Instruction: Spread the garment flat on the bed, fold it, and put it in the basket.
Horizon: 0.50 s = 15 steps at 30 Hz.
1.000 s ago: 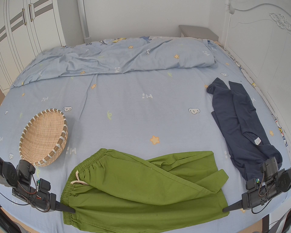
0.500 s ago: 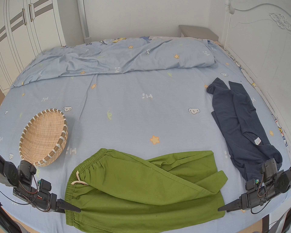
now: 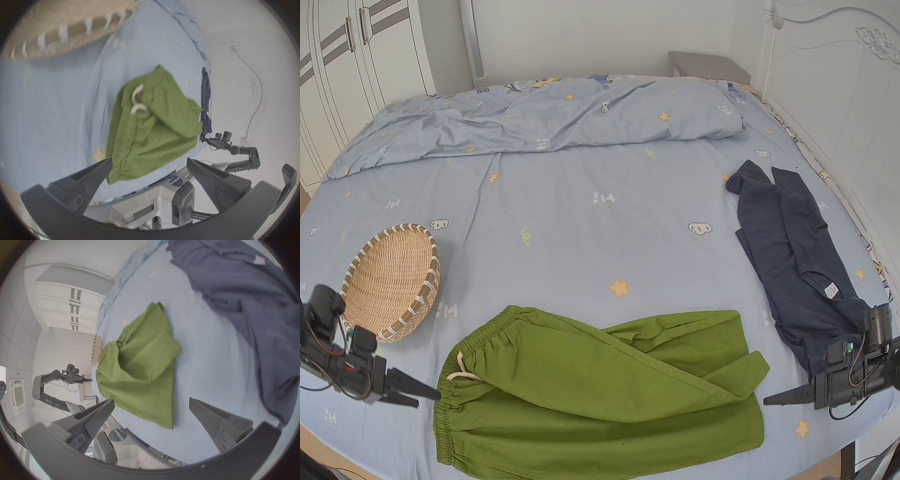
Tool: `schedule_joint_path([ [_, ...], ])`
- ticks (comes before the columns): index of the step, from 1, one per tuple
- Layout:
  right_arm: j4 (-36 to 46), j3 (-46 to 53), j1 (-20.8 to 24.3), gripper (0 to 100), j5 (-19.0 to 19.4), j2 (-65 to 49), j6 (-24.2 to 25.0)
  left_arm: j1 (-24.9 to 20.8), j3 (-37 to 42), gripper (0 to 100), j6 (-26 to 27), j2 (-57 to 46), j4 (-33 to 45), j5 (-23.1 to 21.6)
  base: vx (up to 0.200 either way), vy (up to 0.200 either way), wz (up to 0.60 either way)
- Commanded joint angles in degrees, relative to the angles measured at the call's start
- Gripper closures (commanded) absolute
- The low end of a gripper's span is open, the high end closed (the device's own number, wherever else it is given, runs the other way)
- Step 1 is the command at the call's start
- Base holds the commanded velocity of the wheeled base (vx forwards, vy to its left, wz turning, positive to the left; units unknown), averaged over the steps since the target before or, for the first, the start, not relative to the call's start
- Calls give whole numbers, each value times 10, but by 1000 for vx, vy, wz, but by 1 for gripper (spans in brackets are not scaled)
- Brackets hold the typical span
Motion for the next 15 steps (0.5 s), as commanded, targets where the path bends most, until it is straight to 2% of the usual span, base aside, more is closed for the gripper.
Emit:
schedule_joint_path([
  [1, 9, -116, -14, 0, 0, -90, 3, -28, -195, 0, -18, -40, 89, -2, 0, 0, 0],
  [6, 53, -207, 0, 0, 0, -85, 4, -87, -296, 0, -50, 43, 88, -2, 0, 0, 0],
  [13, 52, -240, 19, 0, 0, -69, 4, -133, -418, 0, -55, 157, 85, -1, 0, 0, 0],
  [15, 52, -240, 22, 0, 0, -69, 4, -136, -431, 0, -59, 171, 85, 0, 0, 0, 0],
])
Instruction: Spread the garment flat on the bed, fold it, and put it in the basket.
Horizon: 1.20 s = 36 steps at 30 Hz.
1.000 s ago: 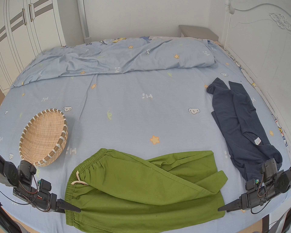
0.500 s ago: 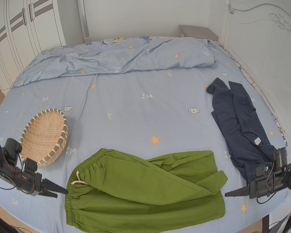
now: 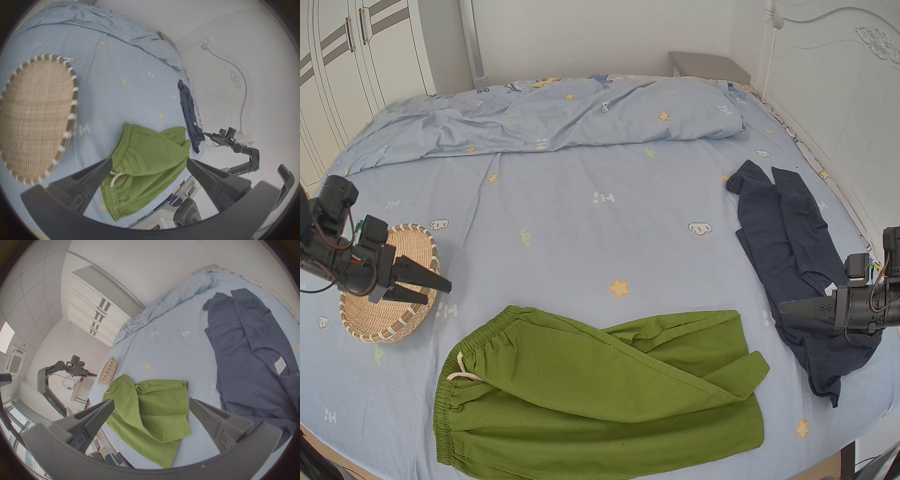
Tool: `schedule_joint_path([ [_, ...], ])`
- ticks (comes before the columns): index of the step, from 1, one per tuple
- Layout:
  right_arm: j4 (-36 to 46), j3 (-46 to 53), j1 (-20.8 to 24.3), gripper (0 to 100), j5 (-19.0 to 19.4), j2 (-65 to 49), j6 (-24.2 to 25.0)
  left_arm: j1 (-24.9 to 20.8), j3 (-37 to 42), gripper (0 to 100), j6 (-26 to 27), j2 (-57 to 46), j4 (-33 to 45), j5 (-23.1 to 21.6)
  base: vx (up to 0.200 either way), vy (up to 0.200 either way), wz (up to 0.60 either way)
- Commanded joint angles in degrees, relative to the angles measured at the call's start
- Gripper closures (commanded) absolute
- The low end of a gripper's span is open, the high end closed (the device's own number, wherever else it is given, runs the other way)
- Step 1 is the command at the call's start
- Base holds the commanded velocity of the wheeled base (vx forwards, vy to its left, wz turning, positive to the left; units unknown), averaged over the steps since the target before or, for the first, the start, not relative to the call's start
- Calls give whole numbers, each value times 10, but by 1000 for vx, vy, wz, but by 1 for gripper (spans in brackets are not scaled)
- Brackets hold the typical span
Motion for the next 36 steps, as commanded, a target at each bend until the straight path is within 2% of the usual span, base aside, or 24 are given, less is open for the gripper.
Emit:
schedule_joint_path([
  [1, 6, -29, 23, 0, 0, -1, 1, -52, -105, 0, -15, 134, 4, 2, 0, 0, 0],
  [7, 5, -23, 37, 0, -1, -1, 1, -73, -134, 0, -21, 205, -5, 0, 0, 0, 0],
  [13, -4, -23, 32, 0, -1, 15, 1, -81, -168, 0, -38, 259, -8, 1, 0, 0, 0],
  [21, -12, -18, 33, 0, -1, 19, 1, -88, -172, 0, -38, 307, -40, -2, 0, 0, 0],
  [36, -25, -14, 33, 0, -2, 20, 4, -87, -184, 0, -41, 337, -50, -2, 0, 0, 0],
])
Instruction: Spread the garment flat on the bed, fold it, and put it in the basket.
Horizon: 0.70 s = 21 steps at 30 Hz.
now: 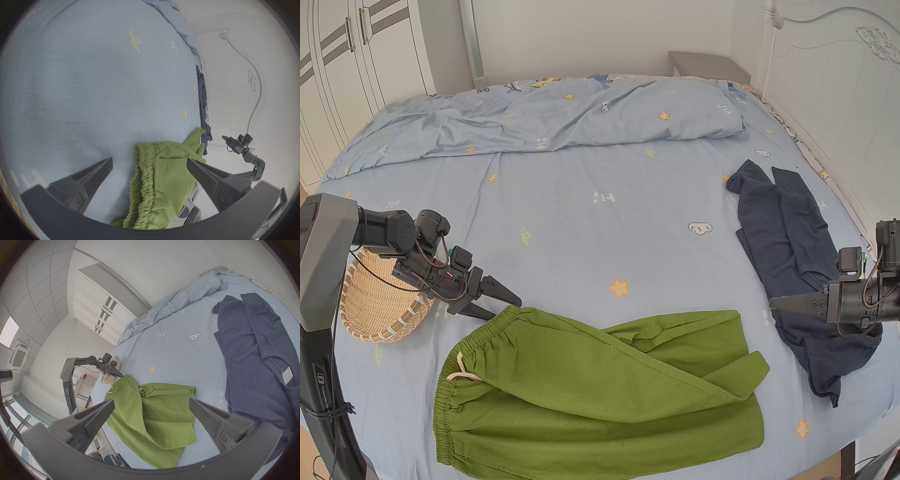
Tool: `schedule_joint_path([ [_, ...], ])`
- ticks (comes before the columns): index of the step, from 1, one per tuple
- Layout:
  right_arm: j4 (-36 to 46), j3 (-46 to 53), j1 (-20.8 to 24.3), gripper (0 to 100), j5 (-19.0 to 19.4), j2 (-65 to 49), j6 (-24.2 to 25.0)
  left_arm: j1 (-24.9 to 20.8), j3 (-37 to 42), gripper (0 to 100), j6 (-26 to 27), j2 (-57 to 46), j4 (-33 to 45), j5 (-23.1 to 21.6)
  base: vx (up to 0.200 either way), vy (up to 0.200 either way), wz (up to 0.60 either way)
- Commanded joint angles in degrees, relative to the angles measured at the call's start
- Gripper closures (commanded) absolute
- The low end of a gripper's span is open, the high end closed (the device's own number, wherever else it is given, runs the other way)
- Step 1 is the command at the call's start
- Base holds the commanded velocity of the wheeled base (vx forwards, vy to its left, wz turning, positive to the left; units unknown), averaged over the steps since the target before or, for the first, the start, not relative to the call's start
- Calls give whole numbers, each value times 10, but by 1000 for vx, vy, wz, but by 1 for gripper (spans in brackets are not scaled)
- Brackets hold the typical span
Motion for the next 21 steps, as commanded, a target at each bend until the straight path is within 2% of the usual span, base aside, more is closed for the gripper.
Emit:
schedule_joint_path([
  [1, -2, 3, 1, 0, 0, 2, 1, -4, -2, 0, 0, 13, 1, 0, 0, 0, 0],
  [4, -4, 3, 1, 0, 0, 2, 2, -7, 0, 0, -2, 12, 1, 0, 0, 0, 0],
  [5, -4, 3, 0, 0, 0, 1, 1, -8, 0, 100, -2, 12, 2, 0, 0, 0, 0],
  [18, -4, 3, 0, 0, 0, 3, 2, -11, 6, 100, -2, 5, 2, -1, 0, 0, 0],
  [21, -4, -4, 0, 0, -6, 3, 2, -4, 10, 100, -3, -25, 8, -2, 0, 0, 0],
])
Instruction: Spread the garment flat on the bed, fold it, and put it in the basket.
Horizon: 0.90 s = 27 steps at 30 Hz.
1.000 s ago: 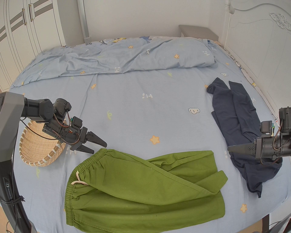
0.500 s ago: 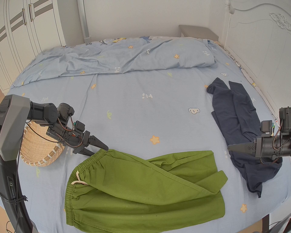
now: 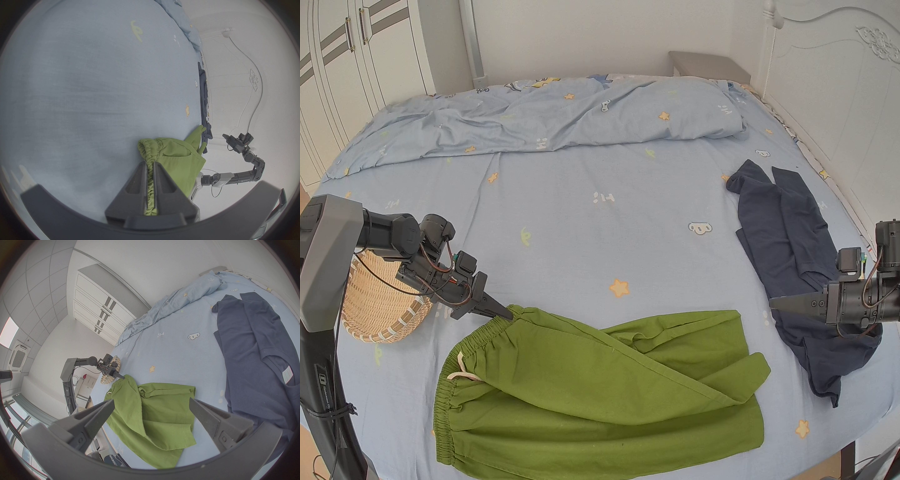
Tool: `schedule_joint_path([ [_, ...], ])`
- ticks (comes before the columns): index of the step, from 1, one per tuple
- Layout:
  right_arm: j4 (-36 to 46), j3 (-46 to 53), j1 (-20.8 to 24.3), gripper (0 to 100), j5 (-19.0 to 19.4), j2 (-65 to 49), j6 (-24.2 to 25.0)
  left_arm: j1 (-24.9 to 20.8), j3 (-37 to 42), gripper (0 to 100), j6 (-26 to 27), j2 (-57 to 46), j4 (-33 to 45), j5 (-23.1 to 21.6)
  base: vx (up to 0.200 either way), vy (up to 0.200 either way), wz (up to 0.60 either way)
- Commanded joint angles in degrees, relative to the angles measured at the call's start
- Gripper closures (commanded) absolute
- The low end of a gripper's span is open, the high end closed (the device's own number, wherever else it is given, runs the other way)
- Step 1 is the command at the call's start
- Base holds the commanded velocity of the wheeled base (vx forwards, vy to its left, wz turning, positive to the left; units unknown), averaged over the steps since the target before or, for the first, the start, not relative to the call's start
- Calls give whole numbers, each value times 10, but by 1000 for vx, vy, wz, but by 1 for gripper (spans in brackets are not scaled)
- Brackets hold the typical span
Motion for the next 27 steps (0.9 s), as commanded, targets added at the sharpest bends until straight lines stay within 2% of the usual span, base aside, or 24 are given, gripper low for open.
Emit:
schedule_joint_path([
  [1, -2, -8, 1, 0, -12, 1, -1, 6, 7, 100, -1, -44, 4, -1, 0, 0, 0],
  [4, -1, -24, 4, 0, -28, 3, -1, 20, 10, 100, -1, -71, 4, -1, 0, 0, 0],
  [16, 0, -102, 0, 0, -29, 83, -4, 71, 6, 100, -3, -93, -2, -1, 0, 0, 0],
  [27, -23, -60, -14, 0, -26, 123, -7, 67, 7, 100, -4, -88, -4, -2, 0, 0, 0],
])
